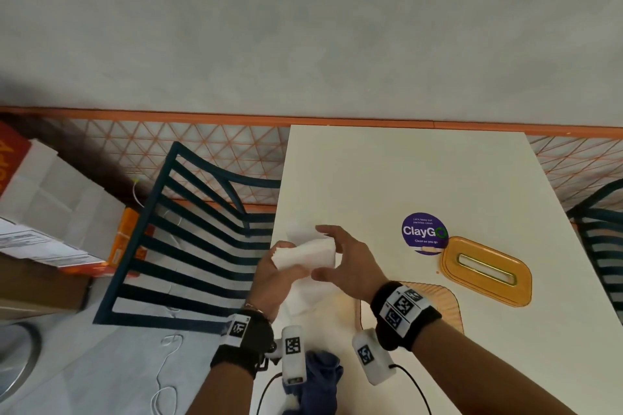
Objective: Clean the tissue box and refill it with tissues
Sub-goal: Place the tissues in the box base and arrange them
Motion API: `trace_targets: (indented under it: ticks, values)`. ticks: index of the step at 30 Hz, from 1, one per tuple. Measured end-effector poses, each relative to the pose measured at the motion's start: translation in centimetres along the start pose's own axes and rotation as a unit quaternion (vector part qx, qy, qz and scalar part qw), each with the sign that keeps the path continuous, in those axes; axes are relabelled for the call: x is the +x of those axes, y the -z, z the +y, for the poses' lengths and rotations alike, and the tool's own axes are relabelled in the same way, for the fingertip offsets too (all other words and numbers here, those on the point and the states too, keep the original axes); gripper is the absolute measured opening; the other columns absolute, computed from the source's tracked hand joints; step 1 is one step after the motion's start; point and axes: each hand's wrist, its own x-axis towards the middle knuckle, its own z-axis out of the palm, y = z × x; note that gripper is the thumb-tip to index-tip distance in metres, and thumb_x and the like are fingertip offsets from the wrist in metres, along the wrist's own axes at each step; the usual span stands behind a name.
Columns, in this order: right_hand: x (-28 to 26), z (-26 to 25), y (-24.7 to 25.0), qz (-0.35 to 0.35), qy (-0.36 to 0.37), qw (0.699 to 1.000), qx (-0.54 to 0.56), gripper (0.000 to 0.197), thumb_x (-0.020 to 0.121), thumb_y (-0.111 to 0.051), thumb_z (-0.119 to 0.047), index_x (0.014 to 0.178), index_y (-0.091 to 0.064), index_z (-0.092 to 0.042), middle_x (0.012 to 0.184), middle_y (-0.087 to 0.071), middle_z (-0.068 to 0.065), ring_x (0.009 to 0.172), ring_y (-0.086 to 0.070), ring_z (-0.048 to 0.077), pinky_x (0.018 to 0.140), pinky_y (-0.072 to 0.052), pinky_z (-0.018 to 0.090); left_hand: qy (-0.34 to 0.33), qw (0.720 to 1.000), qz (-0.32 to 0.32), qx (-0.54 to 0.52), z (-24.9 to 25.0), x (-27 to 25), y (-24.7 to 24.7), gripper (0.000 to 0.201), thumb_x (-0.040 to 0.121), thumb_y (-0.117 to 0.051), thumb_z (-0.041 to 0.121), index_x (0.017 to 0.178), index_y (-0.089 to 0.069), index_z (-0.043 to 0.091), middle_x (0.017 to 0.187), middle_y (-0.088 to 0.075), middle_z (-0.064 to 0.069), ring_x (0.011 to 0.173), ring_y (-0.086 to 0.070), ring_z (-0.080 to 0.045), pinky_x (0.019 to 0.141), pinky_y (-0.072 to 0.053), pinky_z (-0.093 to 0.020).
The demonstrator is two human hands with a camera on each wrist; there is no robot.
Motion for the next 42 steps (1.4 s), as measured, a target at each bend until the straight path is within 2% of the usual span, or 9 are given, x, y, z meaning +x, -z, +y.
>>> trace_targets:
  ticks: [4, 6, 9, 13, 19, 23, 32, 38, 42]
  values:
    - [0.5, 0.3, -0.4, -0.01, -0.029, 0.999, -0.017, 0.061, 0.063, -0.09, -0.026, 0.12, -0.068, -0.025, 0.114, -0.073, -0.006, 0.103, -0.067, 0.011, 0.085, -0.05, 0.023, -0.008, 0.999, 0.017, 0.05, -0.9, 0.0, -0.6, 0.039, 0.074, -0.071, -0.014, 0.096, -0.068, 0.019, 0.097, -0.073, -0.008, 0.097, -0.07, -0.027, 0.069, -0.056, -0.024]
    - [0.6, 0.3, -0.4, -0.012, -0.029, 0.999, -0.028, 0.055, 0.063, -0.09, -0.027, 0.114, -0.071, -0.024, 0.109, -0.074, -0.007, 0.099, -0.068, 0.009, 0.082, -0.052, 0.023, -0.003, 0.998, 0.037, 0.057, -0.9, 0.1, -0.6, 0.038, 0.069, -0.074, -0.011, 0.09, -0.068, 0.02, 0.093, -0.073, -0.009, 0.093, -0.069, -0.025, 0.071, -0.059, -0.031]
    - [0.8, 0.0, -0.4, -0.023, -0.001, 0.998, -0.054, 0.035, 0.065, -0.085, -0.03, 0.098, -0.074, -0.026, 0.097, -0.076, -0.01, 0.09, -0.069, 0.005, 0.082, -0.056, 0.031, -0.013, 0.997, 0.05, 0.064, -1.0, 0.4, -0.4, 0.066, 0.052, -0.079, 0.008, 0.112, -0.064, 0.028, 0.111, -0.069, -0.007, 0.103, -0.068, -0.021, 0.084, -0.062, -0.04]
    - [0.9, 0.1, 0.0, -0.038, 0.028, 0.997, -0.053, 0.034, 0.067, -0.083, -0.022, 0.099, -0.075, -0.032, 0.097, -0.077, -0.015, 0.09, -0.069, 0.001, 0.082, -0.056, 0.025, -0.071, 0.992, -0.011, 0.107, -0.8, 0.7, 0.0, 0.097, 0.053, -0.081, -0.004, 0.135, -0.047, 0.035, 0.134, -0.052, 0.016, 0.125, -0.049, 0.001, 0.096, -0.05, -0.021]
    - [0.0, 0.4, 0.1, -0.009, 0.028, 0.999, 0.021, 0.03, 0.077, -0.084, -0.016, 0.101, -0.078, -0.033, 0.096, -0.078, -0.013, 0.09, -0.069, 0.0, 0.079, -0.052, 0.015, -0.042, 0.992, 0.016, 0.119, -1.0, 1.0, -0.7, 0.047, 0.054, -0.079, 0.001, 0.088, -0.064, 0.03, 0.091, -0.07, 0.0, 0.089, -0.069, -0.023, 0.069, -0.057, -0.027]
    - [-0.4, -1.1, 0.4, -0.002, 0.042, 0.997, 0.065, 0.02, 0.083, -0.081, -0.019, 0.102, -0.079, -0.025, 0.096, -0.079, -0.011, 0.09, -0.07, 0.0, 0.075, -0.048, 0.009, -0.05, 0.994, 0.048, 0.083, 0.1, 0.9, -1.1, 0.033, 0.066, -0.084, -0.001, 0.076, -0.067, 0.025, 0.078, -0.074, -0.003, 0.078, -0.071, -0.019, 0.068, -0.059, -0.032]
    - [0.1, 1.0, -0.7, -0.062, -0.014, 0.995, -0.073, 0.033, 0.072, -0.08, -0.02, 0.104, -0.073, -0.019, 0.1, -0.076, 0.001, 0.092, -0.069, 0.021, 0.083, -0.056, 0.043, 0.041, 0.995, 0.07, 0.064, -1.7, 0.7, -1.1, 0.045, 0.068, -0.08, -0.004, 0.107, -0.074, 0.019, 0.101, -0.078, -0.002, 0.103, -0.073, -0.024, 0.087, -0.061, -0.04]
    - [0.2, 1.3, 1.7, -0.059, -0.036, 0.995, -0.067, 0.032, 0.077, -0.075, -0.046, 0.095, -0.073, -0.02, 0.093, -0.075, 0.002, 0.086, -0.067, 0.018, 0.082, -0.056, 0.042, 0.02, 0.998, 0.067, -0.004, 1.1, -0.4, -1.5, 0.032, 0.08, -0.073, -0.002, 0.108, -0.073, 0.015, 0.099, -0.079, -0.007, 0.096, -0.073, -0.03, 0.077, -0.061, -0.046]
    - [-2.4, 2.3, 6.3, -0.103, -0.06, 0.993, -0.006, 0.035, 0.074, -0.081, -0.049, 0.084, -0.07, -0.017, 0.081, -0.072, 0.004, 0.069, -0.061, 0.01, 0.067, -0.05, 0.031, -0.006, 0.998, 0.011, -0.055, 3.2, -1.3, -1.8, 0.044, 0.079, -0.079, -0.002, 0.117, -0.068, 0.016, 0.109, -0.077, -0.008, 0.102, -0.073, -0.028, 0.087, -0.06, -0.048]
